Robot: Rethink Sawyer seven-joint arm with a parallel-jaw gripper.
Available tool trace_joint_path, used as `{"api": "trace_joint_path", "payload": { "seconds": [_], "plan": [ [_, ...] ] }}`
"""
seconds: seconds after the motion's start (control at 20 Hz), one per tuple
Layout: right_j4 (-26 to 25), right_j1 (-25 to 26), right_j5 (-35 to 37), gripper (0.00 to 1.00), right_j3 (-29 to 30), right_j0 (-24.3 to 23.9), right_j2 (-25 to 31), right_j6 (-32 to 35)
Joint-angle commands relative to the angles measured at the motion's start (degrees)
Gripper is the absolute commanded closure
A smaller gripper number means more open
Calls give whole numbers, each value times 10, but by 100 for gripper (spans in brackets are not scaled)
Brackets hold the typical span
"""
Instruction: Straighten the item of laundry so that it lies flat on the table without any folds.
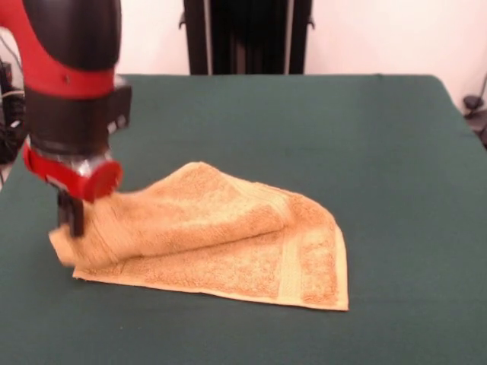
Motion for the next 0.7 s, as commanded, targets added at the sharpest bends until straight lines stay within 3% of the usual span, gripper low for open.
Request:
{"api": "trace_joint_path", "payload": {
  "seconds": [0.05, 0.5, 0.7],
  "plan": [
    [-41, -94, -60, 100, 205, -40, 34, 48],
    [-83, -125, -131, 100, 302, -95, 63, 51],
    [-89, -127, -145, 100, 319, -92, 52, 71]
  ]
}}
